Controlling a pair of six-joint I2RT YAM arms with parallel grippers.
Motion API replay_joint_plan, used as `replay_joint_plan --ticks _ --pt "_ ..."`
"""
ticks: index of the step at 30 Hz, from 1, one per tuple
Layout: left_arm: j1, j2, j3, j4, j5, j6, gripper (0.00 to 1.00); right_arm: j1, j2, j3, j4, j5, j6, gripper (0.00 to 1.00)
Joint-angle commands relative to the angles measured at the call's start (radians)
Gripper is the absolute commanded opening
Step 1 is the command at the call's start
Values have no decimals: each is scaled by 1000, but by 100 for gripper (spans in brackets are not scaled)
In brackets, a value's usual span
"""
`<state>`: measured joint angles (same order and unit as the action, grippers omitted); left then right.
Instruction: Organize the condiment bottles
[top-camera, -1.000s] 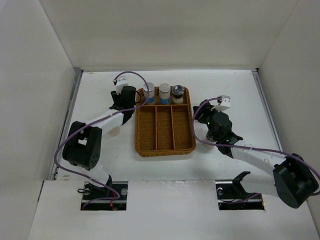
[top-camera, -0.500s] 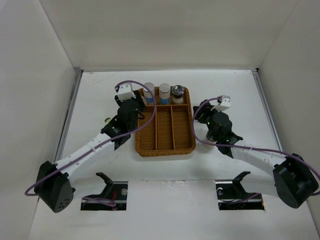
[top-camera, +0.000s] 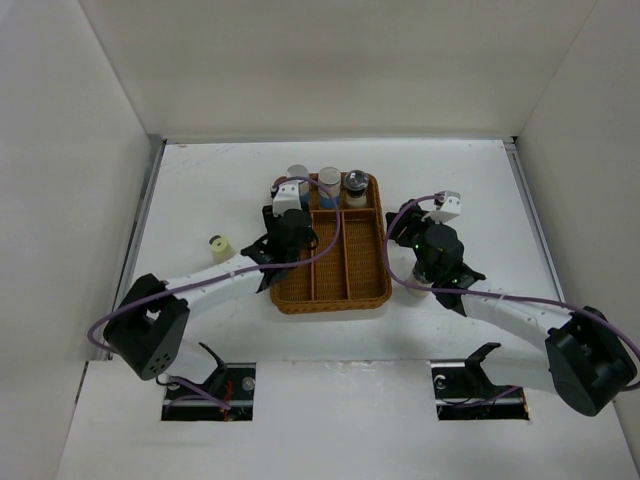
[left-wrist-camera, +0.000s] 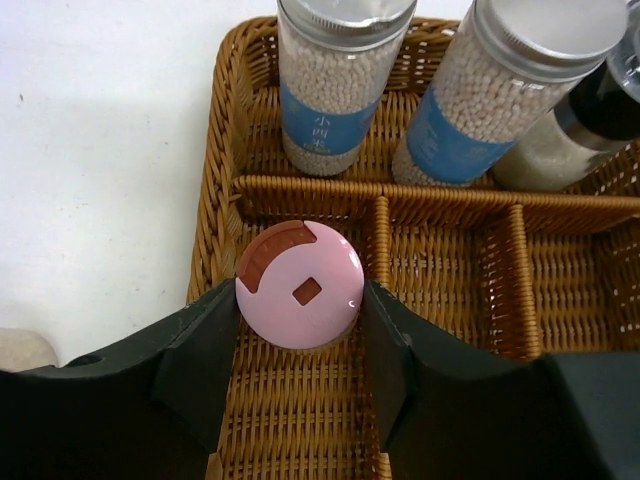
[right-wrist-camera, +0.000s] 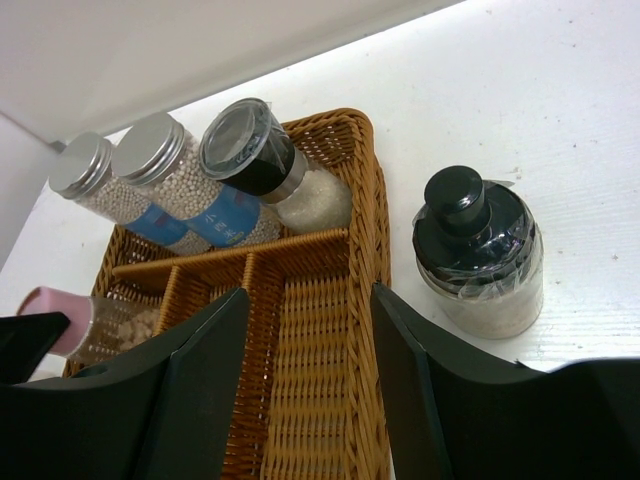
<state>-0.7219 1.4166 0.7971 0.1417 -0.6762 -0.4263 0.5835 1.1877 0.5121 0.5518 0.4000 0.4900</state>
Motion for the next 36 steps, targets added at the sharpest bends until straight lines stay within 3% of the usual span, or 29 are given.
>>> replay_joint_plan --ticks 1,9,16,20,24,28,36 --pt "-3 2 -27 91 0 -8 50 -1 4 22 51 11 -5 59" --pt "17 -92 -30 52 23 14 83 -3 -3 20 50 11 -4 60" --pt "48 -346 -84 -106 -52 -28 81 0 1 25 50 13 -5 61" --pt "161 -462 -153 -259 -77 -133 81 0 6 25 53 13 -4 61" --pt "293 -570 -232 -306 -53 -207 82 0 6 26 50 11 -4 62" --pt "378 -544 -246 -300 26 -204 82 2 26 34 51 8 -4 62" --pt "414 -421 -292 -177 -19 -193 74 3 33 37 50 8 -7 63"
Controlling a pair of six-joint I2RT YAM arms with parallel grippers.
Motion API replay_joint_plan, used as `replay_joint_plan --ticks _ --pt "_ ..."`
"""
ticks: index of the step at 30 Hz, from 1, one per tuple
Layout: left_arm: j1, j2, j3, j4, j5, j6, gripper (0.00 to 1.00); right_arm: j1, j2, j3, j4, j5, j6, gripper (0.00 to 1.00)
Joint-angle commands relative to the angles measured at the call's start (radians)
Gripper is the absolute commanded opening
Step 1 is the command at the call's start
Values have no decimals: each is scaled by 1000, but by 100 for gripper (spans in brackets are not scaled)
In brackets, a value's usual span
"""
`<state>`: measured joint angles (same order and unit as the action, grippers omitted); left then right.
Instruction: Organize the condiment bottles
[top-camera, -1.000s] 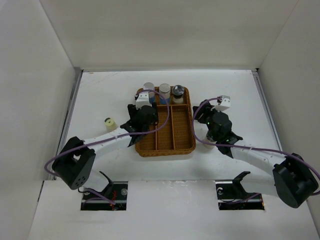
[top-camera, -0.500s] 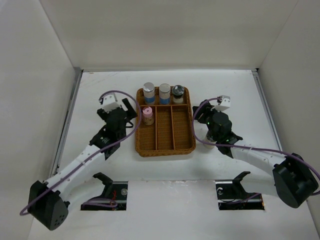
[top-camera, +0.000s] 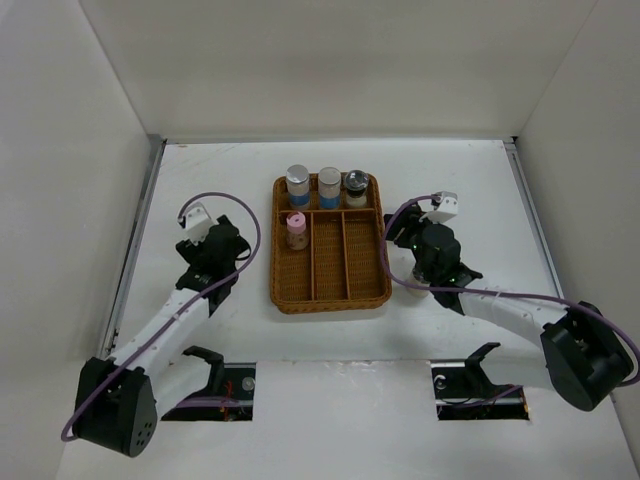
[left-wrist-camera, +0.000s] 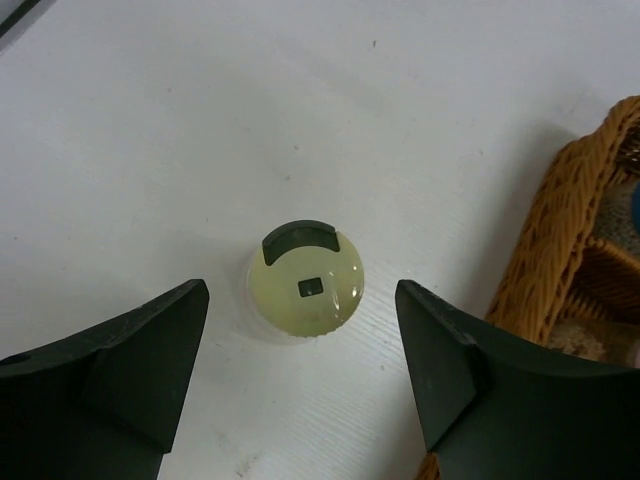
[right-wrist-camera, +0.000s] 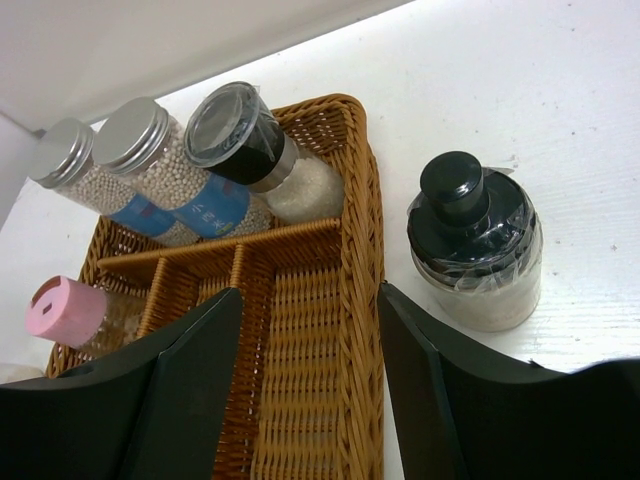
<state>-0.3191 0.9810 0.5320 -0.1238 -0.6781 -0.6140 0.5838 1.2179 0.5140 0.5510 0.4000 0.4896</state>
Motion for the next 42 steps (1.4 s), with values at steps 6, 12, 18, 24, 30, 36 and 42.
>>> replay_joint_plan --ticks 6,12,18,24,30,36,42 --pt "22 74 -41 150 -35 -13 59 3 6 37 50 8 -6 64" --pt "-16 -20 -47 148 -35 5 35 6 3 35 52 10 -8 64" --pt "-183 -176 60 12 -44 52 33 6 6 37 53 13 -9 64" --pt "-486 -193 157 -109 -77 31 33 7 9 40 50 13 -11 64" --pt "-680 -55 168 -85 -138 26 33 7 6 37 50 13 -11 64" --pt "-682 76 146 -19 -159 66 34 7 -1 37 50 17 -14 64" --pt "-680 151 93 30 -158 56 39 12 -121 14 33 30 -29 69"
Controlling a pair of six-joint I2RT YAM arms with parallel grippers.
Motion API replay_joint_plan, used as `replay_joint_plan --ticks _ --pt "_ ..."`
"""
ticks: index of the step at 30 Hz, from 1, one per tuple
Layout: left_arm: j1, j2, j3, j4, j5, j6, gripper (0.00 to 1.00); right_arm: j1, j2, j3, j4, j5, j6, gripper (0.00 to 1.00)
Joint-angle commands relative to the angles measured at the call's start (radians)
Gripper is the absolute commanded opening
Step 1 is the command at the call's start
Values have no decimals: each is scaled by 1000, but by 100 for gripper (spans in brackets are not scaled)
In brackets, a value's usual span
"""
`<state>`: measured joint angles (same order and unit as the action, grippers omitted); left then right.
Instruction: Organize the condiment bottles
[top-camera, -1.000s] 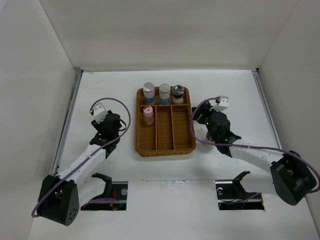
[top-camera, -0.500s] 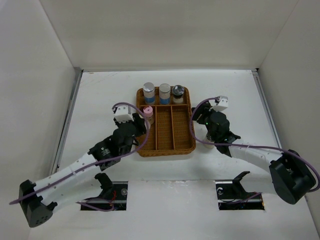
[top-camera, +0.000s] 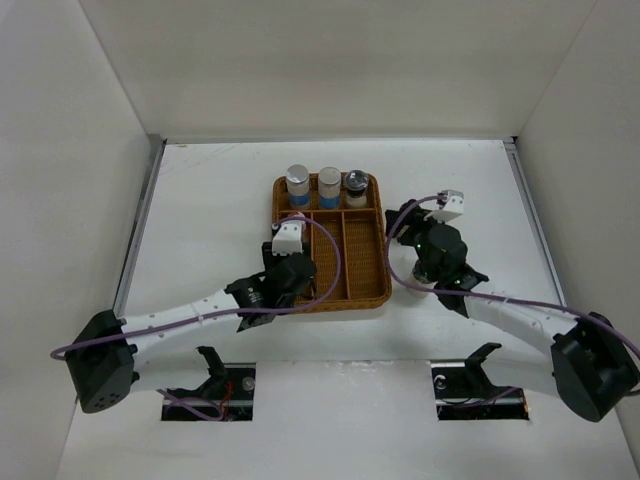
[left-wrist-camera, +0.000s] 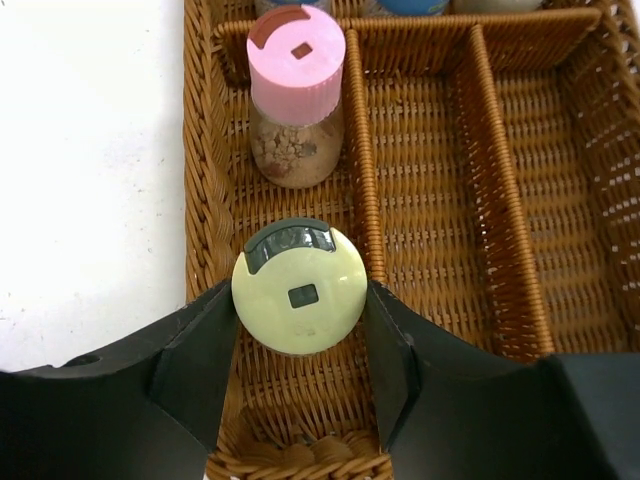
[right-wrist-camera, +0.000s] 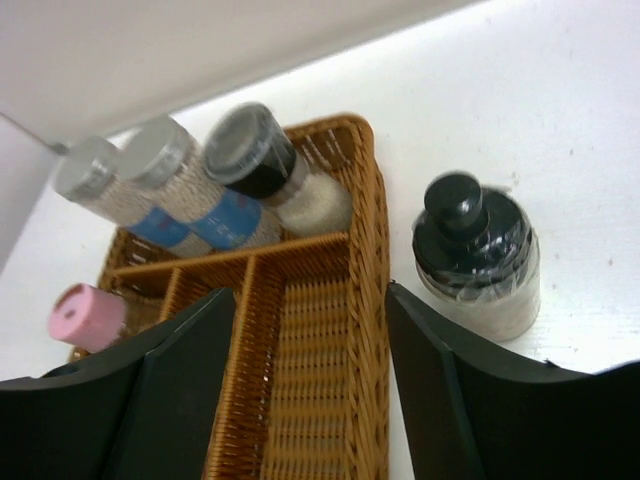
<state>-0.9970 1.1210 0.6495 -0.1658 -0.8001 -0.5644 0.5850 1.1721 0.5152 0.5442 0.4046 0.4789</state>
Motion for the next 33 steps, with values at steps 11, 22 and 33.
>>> replay_joint_plan --ticks 11,22,33 --pt "37 -79 -157 253 7 38 81 -32 -92 19 -32 57 -39 88" --pt "155 -501 -342 522 -5 37 85 -133 44 127 -248 51 -46 98" --pt "386 -515 -514 522 28 -167 80 -185 204 336 -455 20 -125 100"
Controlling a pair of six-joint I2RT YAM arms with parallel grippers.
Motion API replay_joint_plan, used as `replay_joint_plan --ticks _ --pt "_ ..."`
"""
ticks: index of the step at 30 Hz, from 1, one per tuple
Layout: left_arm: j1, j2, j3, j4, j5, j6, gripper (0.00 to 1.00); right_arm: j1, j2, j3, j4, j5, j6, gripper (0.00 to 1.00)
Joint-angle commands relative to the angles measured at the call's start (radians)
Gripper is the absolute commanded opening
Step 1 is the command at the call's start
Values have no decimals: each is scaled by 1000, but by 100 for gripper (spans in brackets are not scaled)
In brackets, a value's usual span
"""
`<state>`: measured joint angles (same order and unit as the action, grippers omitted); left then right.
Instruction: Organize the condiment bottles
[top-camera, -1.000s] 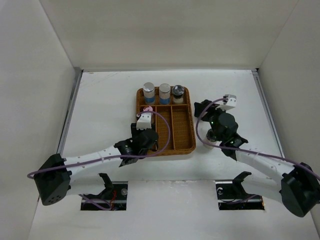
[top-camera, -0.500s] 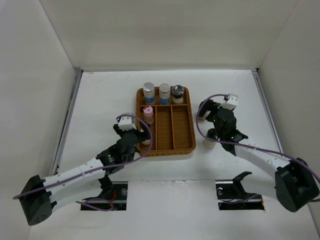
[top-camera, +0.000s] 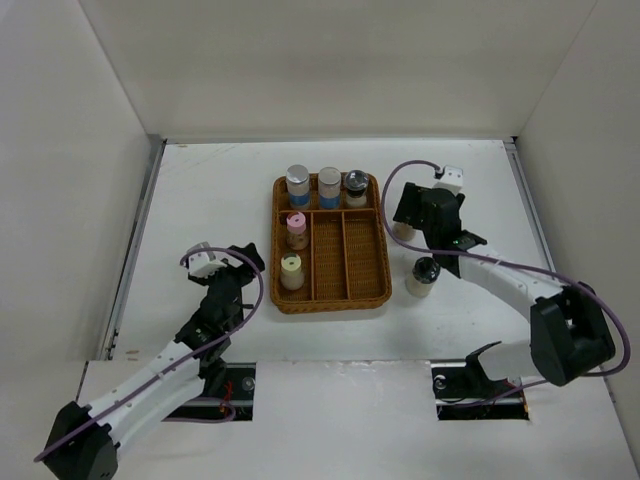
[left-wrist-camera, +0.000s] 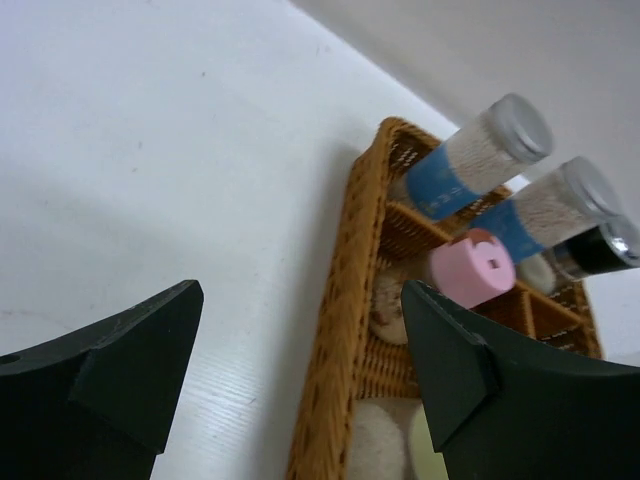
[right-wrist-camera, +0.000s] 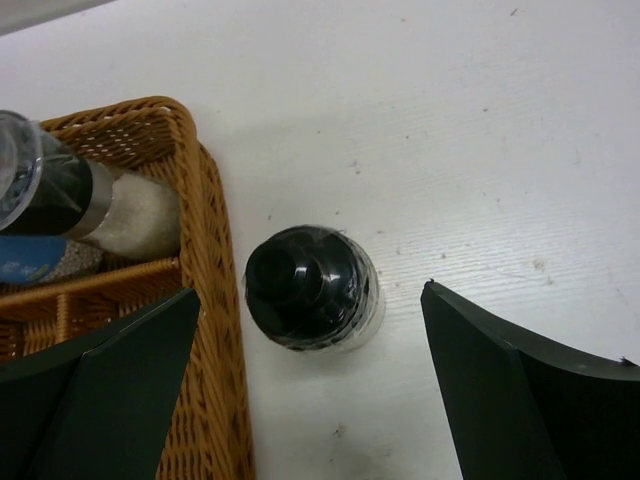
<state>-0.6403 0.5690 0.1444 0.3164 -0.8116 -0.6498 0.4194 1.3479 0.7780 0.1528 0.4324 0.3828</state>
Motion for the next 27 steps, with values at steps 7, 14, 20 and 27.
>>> replay_joint_plan --ticks 7,14,20,27 --pt "38 89 -54 76 52 -185 80 -40 155 162 -136 -43 -44 100" --pt "37 129 -57 96 58 -203 80 -35 250 237 -137 -27 -51 78" --pt "29 180 -57 131 60 -203 80 -23 166 222 -82 74 -74 59" --pt "28 204 -55 145 55 -206 80 69 -13 228 -90 26 -73 56"
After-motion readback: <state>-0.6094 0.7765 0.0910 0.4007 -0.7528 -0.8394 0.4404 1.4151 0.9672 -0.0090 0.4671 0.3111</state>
